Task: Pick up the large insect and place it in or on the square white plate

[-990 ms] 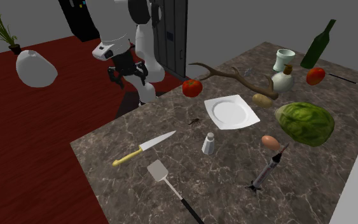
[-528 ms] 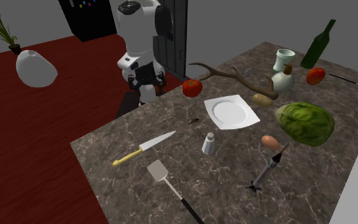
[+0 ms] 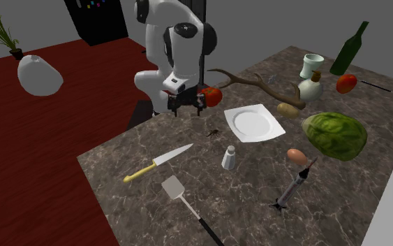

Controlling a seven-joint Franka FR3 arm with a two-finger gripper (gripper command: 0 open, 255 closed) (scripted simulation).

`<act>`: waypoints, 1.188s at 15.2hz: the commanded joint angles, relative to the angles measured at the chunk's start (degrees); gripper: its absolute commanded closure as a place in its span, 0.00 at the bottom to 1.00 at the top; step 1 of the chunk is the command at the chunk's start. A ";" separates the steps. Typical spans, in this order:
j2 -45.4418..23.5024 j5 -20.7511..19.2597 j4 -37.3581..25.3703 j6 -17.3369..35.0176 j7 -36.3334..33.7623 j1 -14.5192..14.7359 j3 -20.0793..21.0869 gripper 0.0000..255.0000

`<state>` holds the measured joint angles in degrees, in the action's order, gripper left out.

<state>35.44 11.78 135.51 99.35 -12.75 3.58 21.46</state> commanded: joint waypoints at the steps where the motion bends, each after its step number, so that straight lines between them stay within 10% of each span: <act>1: -2.76 0.09 -0.59 1.99 -3.53 0.20 3.48 0.00; 10: -20.86 -6.55 -7.33 9.79 -20.97 -1.63 18.67 0.00; 18: -22.52 -7.22 -2.60 15.86 -21.66 -1.72 19.36 0.00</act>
<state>13.39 4.75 132.07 113.96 -34.13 1.89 40.58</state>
